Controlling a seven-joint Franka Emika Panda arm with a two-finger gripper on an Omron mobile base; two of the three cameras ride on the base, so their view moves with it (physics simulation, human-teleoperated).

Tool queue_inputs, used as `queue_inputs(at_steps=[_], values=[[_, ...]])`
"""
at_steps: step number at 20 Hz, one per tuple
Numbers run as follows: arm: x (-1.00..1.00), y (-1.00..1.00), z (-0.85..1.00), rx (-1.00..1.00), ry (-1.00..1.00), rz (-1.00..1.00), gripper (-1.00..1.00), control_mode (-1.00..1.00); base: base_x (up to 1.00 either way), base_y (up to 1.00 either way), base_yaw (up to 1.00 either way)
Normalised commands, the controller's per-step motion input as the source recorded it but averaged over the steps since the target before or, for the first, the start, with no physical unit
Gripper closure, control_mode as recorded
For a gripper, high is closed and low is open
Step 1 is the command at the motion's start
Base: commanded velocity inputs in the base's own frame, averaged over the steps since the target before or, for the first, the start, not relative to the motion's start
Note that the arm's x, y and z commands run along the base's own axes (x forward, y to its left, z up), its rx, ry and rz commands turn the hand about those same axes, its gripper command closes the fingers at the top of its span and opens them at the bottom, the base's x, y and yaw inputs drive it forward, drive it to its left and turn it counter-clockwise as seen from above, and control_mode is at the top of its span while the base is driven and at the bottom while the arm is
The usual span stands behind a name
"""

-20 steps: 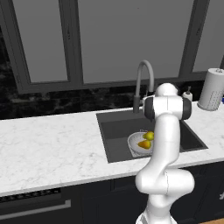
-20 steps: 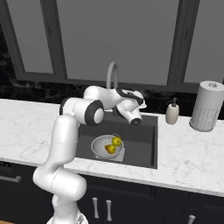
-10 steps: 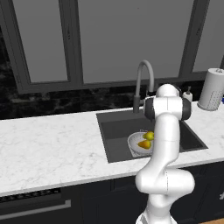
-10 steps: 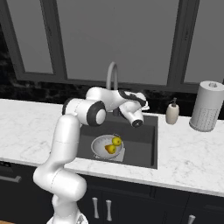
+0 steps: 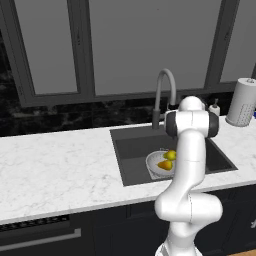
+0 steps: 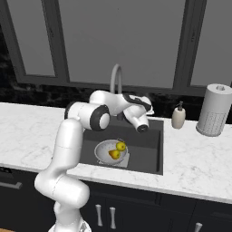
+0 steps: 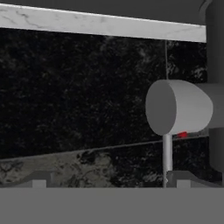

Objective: Put the colander in the sink, put the pear, pear in the colander, and turn on the sink faucet and pour water over the colander.

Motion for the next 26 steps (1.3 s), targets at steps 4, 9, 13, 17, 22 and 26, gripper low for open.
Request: queue_inputs(at_steps=[4,9,13,17,22,26], values=[[0.00,0.00,0.00,0.06,0.00,0.05,-1.00,-1.00,0.00,0.00,0.00],[0.11,0.00,0.00,0.04,0.00,0.00,-1.00,-1.00,0.00,0.00,0.00],[0.06,0.11,0.00,0.01,0.00,0.00,-1.00,-1.00,0.00,0.00,0.00],[0.07,0.26,0.00,0.00,0.00,0.00,-1.00,-1.00,0.00,0.00,0.00],[0.08,0.04,0.00,0.00,-0.02,0.00,-1.00,-1.00,0.00,0.00,0.00],[0.01,0.04,0.00,0.00,-0.06,0.01,-1.00,-1.00,0.00,0.00,0.00]])
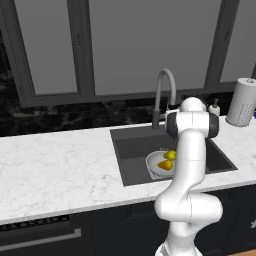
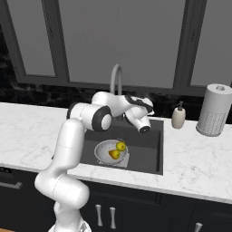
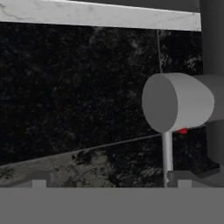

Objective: Put the colander in the sink, put the pear, pear in the colander, and turn on the sink faucet and pour water over the colander.

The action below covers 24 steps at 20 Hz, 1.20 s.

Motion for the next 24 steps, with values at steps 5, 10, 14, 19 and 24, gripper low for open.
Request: queue_inputs(at_steps=[5,10,14,19,24], values=[[-0.04,0.11,0.01,0.00,-0.12,0.03,-1.00,-1.00,0.00,0.00,0.00],[0.06,0.11,0.01,0.01,-0.06,0.00,-1.00,-1.00,0.00,0.00,0.00],[0.39,0.00,0.00,0.02,-0.02,0.00,-1.00,-1.00,0.00,0.00,0.00],[0.67,0.00,0.00,0.01,0.00,0.00,-1.00,-1.00,0.00,0.00,0.00],[0.72,0.00,-0.07,0.00,0.00,0.00,-1.00,-1.00,0.00,0.00,0.00]])
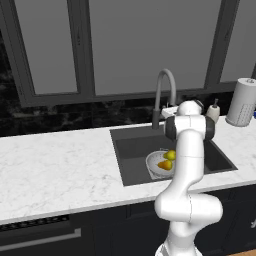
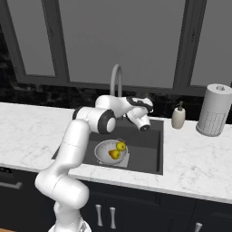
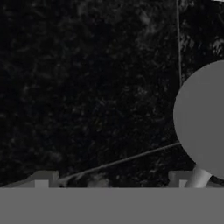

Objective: Put the colander in the sink, put the pear, pear in the colander, and turn on the sink faucet and pour water over the colander.

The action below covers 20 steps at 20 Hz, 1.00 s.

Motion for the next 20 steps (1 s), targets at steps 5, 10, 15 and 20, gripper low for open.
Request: queue_inputs(at_steps=[5,10,15,20], values=[[0.34,-0.13,-0.01,0.01,-0.03,-0.07,1.00,-1.00,0.00,0.00,0.00],[0.09,-0.56,0.00,0.05,-0.08,-0.17,1.00,-1.00,0.00,0.00,0.00],[0.04,-0.79,-0.01,0.10,-0.02,-0.15,1.00,-1.00,0.00,0.00,0.00],[-0.10,-0.91,0.26,0.26,-0.07,-0.03,1.00,-1.00,0.00,0.00,0.00]])
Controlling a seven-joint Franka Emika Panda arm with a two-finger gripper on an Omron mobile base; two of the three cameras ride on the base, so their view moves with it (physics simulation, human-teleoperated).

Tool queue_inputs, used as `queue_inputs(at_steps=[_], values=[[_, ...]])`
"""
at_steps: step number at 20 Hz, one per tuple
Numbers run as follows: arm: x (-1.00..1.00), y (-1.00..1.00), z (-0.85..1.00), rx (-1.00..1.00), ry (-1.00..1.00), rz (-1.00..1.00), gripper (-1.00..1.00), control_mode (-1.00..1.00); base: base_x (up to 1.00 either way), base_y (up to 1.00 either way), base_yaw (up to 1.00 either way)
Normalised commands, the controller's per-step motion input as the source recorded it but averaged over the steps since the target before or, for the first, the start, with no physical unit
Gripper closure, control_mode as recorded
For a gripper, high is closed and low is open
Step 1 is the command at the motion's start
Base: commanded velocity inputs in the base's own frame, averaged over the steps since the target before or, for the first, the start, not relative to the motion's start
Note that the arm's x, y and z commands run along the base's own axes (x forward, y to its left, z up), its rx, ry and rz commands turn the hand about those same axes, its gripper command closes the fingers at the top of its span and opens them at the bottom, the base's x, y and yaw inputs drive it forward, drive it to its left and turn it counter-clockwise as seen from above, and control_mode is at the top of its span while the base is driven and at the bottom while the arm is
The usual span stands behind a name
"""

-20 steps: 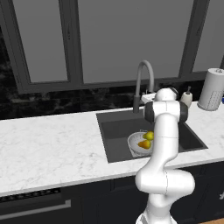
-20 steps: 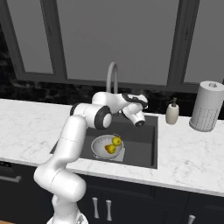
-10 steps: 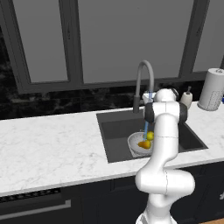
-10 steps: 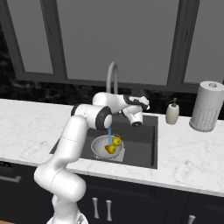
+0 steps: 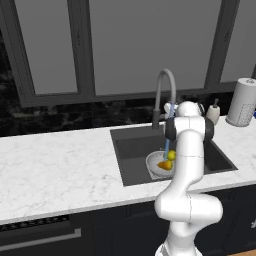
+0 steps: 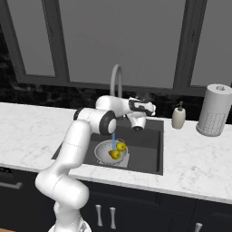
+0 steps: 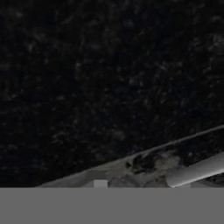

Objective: Put the colander in the sink, put the pear, pear in the colander, and turn on the sink faucet and pour water over the colander.

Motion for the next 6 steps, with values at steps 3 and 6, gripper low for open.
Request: queue_inputs(at_steps=[3,6], values=[[-0.47,-0.94,0.84,0.50,-0.22,0.15,1.00,-1.00,0.00,0.00,0.00],[-0.81,-1.00,0.61,0.52,-0.21,0.23,1.00,-1.00,0.00,0.00,0.00]])
